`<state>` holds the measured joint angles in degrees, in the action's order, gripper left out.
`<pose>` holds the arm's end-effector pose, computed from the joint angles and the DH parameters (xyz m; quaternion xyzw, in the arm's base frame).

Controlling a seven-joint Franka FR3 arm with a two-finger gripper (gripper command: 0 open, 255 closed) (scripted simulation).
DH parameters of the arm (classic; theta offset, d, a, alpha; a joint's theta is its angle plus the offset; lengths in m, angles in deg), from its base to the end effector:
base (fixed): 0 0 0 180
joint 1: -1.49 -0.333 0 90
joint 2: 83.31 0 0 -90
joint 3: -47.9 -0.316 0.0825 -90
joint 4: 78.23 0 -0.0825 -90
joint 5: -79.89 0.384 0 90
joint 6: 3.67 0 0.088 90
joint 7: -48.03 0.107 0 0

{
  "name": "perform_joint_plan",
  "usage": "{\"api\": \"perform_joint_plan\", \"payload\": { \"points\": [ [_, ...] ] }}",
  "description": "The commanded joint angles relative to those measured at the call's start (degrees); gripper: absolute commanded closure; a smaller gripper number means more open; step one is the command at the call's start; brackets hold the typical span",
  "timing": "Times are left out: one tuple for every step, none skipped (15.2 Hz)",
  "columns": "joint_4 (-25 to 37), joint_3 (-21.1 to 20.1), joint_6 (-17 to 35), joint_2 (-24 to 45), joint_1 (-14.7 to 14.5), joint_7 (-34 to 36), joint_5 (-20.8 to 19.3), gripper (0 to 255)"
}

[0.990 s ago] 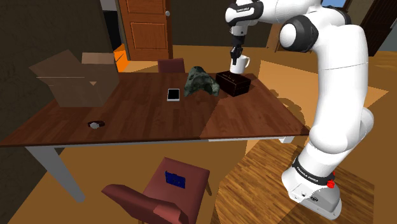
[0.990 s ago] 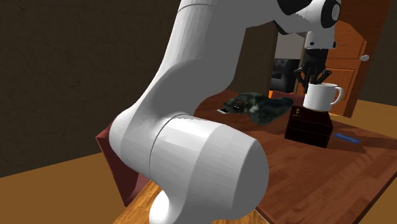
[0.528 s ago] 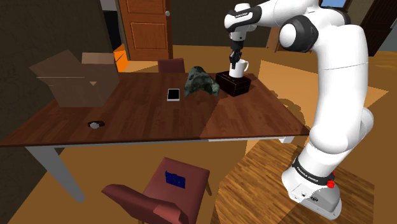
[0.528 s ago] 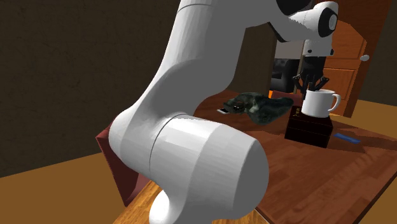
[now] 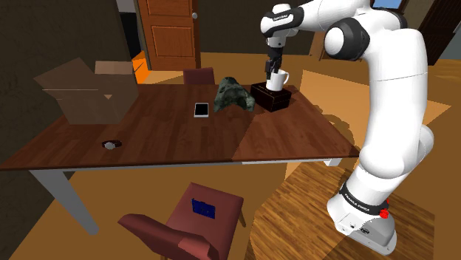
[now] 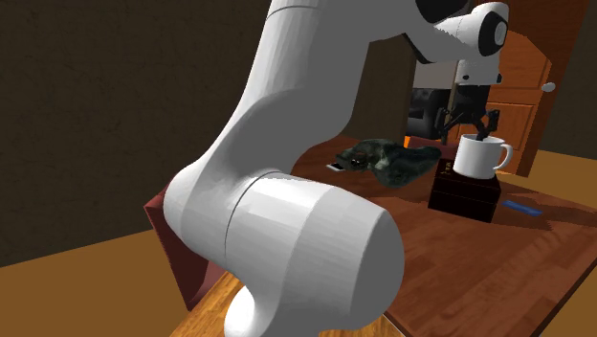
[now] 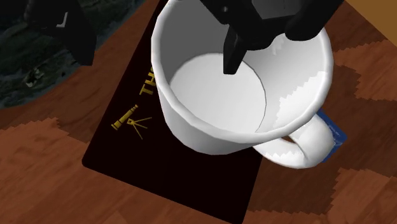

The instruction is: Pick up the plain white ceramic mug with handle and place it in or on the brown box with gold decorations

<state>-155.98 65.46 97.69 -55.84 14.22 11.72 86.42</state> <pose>0.6194 -0.3045 0.4527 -0.9981 -0.0547 0.0271 0.0004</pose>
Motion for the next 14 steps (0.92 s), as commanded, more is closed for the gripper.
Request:
{"api": "perform_joint_plan", "payload": {
  "points": [
    [0.0,0.0,0.0,0.0,0.0,0.0,0.0,0],
    [0.0,0.0,0.0,0.0,0.0,0.0,0.0,0],
    [2.0,0.0,-2.0,0.1,0.1,0.1,0.0,0],
    [4.3,0.1,-4.0,0.2,0.3,0.1,0.0,0],
    [6.7,0.1,-6.1,0.6,0.5,0.2,0.1,0],
    [8.7,0.1,-7.8,0.9,0.8,0.2,0.1,0],
    [8.7,0.1,-7.8,0.9,0.8,0.2,0.1,0],
    [8.7,0.1,-7.8,0.9,0.8,0.2,0.1,0],
    [8.7,0.1,-7.8,0.9,0.8,0.2,0.1,0],
    [8.7,0.1,-7.8,0.9,0.8,0.2,0.1,0],
    [8.7,0.1,-7.8,0.9,0.8,0.2,0.1,0],
    [8.7,0.1,-7.8,0.9,0.8,0.2,0.1,0],
    [8.7,0.1,-7.8,0.9,0.8,0.2,0.1,0],
    [8.7,0.1,-7.8,0.9,0.8,0.2,0.1,0]
  ]
}}
